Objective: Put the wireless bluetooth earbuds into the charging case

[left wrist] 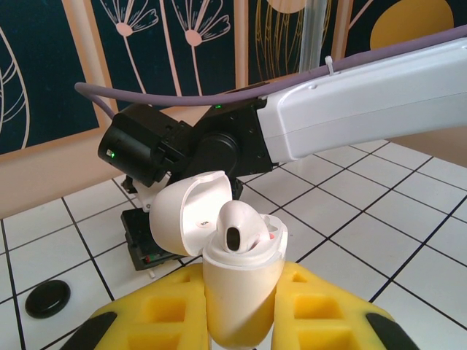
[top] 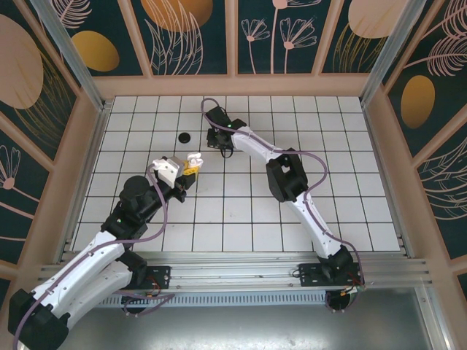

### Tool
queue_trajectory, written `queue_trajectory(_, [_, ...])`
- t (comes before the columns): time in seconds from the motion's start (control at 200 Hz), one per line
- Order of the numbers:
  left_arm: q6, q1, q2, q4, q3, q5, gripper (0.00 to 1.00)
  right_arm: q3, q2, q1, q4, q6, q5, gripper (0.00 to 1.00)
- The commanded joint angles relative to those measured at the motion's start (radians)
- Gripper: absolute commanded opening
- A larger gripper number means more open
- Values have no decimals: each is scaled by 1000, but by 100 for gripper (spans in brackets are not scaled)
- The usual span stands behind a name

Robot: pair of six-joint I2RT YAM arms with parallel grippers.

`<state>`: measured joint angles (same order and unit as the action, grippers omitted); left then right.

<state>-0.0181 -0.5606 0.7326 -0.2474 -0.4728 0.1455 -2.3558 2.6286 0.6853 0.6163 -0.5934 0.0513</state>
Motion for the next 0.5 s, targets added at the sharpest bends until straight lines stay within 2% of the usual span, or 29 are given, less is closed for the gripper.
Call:
queue_trajectory(0.0, [2, 7, -12, -1, 5, 6, 0, -10, -26, 1, 71, 29, -8, 16])
queue_trajectory(0.2, [8, 8, -8, -4, 0, 20, 0, 126, -148, -16, 51, 33, -13, 16])
queue_trajectory(0.495, [42, 8, 14, -32, 2, 65, 0, 437, -374, -35, -30, 12, -28, 16])
